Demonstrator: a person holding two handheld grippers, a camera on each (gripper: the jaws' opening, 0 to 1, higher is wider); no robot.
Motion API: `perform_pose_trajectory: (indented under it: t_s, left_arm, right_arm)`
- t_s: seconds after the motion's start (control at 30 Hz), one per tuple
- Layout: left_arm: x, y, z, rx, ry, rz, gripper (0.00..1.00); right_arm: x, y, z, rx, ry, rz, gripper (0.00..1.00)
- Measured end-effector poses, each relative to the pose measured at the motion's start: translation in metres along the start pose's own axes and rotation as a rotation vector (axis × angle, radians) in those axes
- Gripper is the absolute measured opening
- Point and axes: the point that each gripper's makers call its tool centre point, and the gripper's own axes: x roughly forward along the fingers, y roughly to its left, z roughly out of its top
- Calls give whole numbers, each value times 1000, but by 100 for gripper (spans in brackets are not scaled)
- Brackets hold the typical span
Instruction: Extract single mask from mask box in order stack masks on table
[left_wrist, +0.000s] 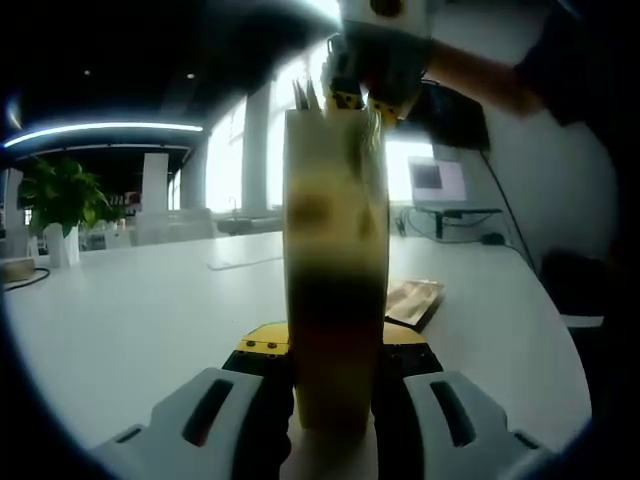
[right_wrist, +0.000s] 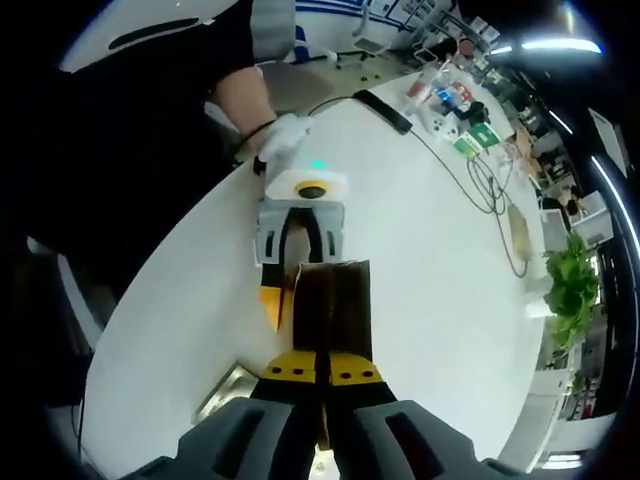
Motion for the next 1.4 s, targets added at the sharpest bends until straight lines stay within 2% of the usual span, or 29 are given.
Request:
perform_pose_trajectory:
  t_s: [0.07, 0.43, 0.97, 1.4]
  left_arm:
    - [0, 0, 0, -2, 0, 1, 20]
    - [0, 1, 0, -1, 0, 3, 20]
    - [0, 3, -1, -9, 0, 6, 20]
    - [0, 3, -1, -8, 0, 6, 20]
  right_arm:
    - [0, -1, 0, -29, -5, -8, 0]
    - [-2, 0, -1, -46, -13, -35, 0]
    - [-19, 2, 2, -21, -56, -115, 0]
    - [-32, -5, 5, 5, -94, -187, 0]
